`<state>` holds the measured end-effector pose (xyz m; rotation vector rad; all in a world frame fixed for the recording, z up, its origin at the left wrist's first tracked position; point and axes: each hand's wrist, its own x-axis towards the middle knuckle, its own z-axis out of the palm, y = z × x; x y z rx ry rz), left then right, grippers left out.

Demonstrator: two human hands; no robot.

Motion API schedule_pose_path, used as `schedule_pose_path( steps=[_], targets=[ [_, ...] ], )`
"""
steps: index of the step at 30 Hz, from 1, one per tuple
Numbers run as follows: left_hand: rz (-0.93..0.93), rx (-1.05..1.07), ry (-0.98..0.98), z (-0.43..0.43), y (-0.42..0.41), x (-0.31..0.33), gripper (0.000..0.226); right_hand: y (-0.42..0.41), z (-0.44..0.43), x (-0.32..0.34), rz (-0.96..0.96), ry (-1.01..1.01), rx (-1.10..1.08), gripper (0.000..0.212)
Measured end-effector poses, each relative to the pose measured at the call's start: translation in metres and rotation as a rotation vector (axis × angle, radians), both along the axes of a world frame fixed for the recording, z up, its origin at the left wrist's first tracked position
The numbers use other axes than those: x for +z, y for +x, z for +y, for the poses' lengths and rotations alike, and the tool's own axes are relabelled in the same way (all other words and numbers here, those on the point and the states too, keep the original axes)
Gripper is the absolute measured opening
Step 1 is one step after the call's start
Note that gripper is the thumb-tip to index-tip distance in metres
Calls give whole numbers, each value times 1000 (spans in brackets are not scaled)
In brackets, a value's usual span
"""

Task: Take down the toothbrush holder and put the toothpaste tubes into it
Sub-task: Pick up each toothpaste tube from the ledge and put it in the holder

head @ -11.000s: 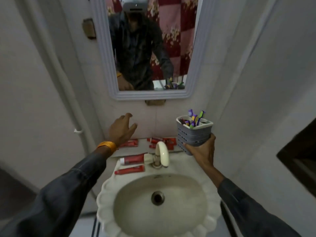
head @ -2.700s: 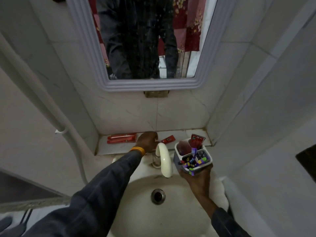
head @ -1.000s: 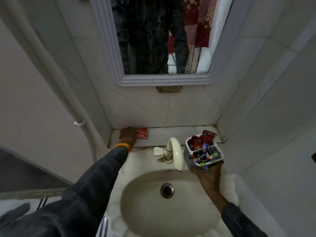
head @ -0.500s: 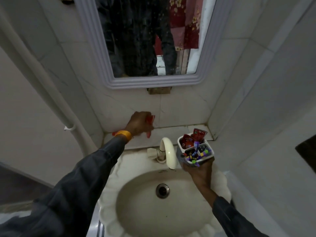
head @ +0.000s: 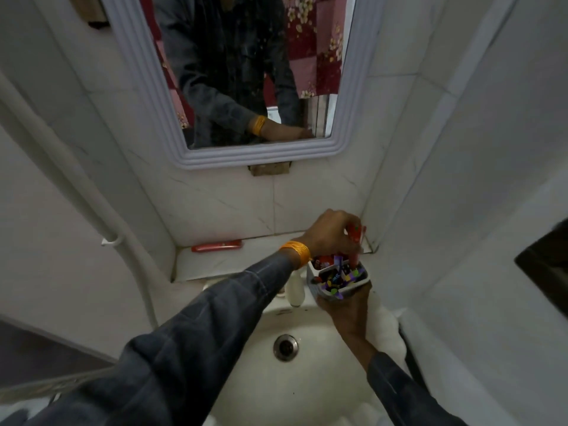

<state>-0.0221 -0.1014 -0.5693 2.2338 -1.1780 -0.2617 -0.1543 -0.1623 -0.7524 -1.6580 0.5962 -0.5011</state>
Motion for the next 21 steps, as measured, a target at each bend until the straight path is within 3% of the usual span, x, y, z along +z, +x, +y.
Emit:
schedule_pose_path(
  steps=[4,8,12,14,18,21],
  targets=[
    [-84,-13,105,-7,-2,-19,15,0,0,-7,26,24,9,139],
    [-37,71,-7,9,9,-9,6,0,-2,-2,18,35,23,115],
    [-17,306,-118,59,43,-18,6,-1,-1,-3,9,15,-20,112],
    [-22,470,-30,100,65,-39,14,-3,-1,-3,9,4,-28,112],
    [84,656,363,182,97,-93,48,-1,0,-3,-33,-79,-21,109],
    [101,680,501,215,101,-115,48,2,-1,-7,-51,-119,-9,113]
  ],
)
